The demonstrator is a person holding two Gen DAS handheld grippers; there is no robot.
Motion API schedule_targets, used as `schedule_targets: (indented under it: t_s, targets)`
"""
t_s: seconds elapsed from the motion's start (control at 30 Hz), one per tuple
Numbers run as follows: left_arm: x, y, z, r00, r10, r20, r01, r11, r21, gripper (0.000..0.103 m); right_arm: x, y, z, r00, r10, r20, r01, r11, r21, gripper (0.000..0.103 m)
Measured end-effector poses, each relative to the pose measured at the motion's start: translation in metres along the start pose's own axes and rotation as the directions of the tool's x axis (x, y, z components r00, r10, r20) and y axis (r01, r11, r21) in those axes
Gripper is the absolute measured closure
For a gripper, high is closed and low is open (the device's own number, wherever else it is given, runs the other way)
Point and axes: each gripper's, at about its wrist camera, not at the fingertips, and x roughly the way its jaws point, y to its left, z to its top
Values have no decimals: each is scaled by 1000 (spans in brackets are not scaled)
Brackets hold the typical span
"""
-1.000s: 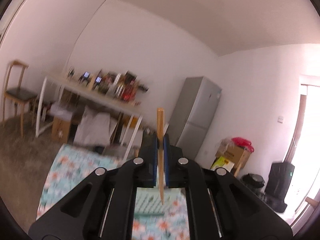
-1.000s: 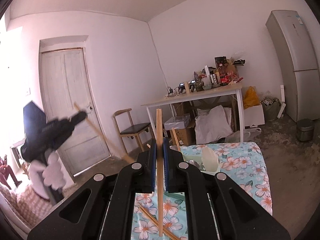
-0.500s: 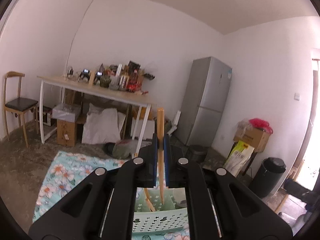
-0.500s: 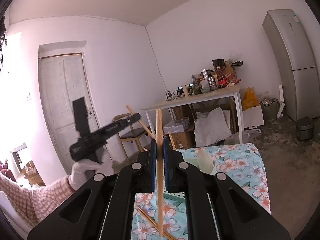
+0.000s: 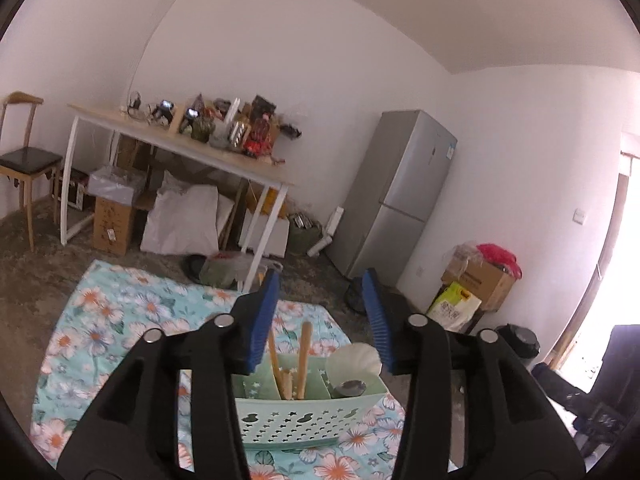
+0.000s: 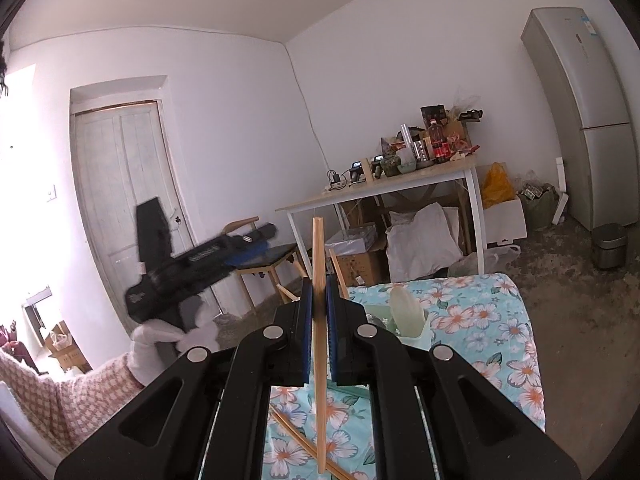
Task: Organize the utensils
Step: 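Lower the chopstick into the holder and open the left tool, then lower the chopstick into the holder and open the right tool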
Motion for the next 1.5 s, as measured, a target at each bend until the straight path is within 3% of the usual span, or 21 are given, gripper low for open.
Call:
schedule_targets:
  t_s: [0.1, 0.23, 0.33, 0.43, 0.57, 0.63, 0.7, 0.87, 1.03, 1.5]
  targets:
    - [-25, -3, 19, 996, 42, 84, -42, 999, 8, 47, 1, 1, 0, 1000, 2, -3, -2, 1000, -3, 96]
    - [-65, -7, 56, 971, 117, 207, -116, 993, -17, 37, 1, 3, 0, 1000, 4, 1, -4, 1000, 1, 96]
    - [-87, -12, 62, 964, 136, 227, -144, 989, 17, 26, 3, 2, 5, 1000, 3, 6, -3, 1000, 4, 96]
    - [-95, -10, 47, 969, 183, 166, -195, 979, 61, 22, 5, 4, 10, 1000, 5, 10, -5, 1000, 3, 96]
    - [-95, 20, -1, 965, 263, 10, -263, 963, 61, 19, 14, 10, 20, 1000, 14, 11, -14, 1000, -12, 96]
    - [-95, 33, -22, 951, 304, -55, -300, 951, 73, 19, 17, 14, 22, 1000, 15, 11, -15, 1000, -20, 96]
    - [-99, 50, -50, 924, 360, -127, -349, 932, 101, 19, 21, 19, 27, 1000, 17, 10, -17, 999, -35, 96]
    - [-120, 80, -97, 878, 417, -236, -403, 909, 104, 19, 37, 26, 40, 1000, 27, 2, -27, 999, -47, 96]
    - [-131, 89, -130, 856, 422, -299, -419, 904, 78, 18, 58, 29, 67, 999, 36, 9, -35, 998, -59, 96]
    - [-116, 75, -165, 853, 374, -364, -367, 926, 93, 17, 121, 12, 113, 996, -68, 66, 74, 992, -101, 96]
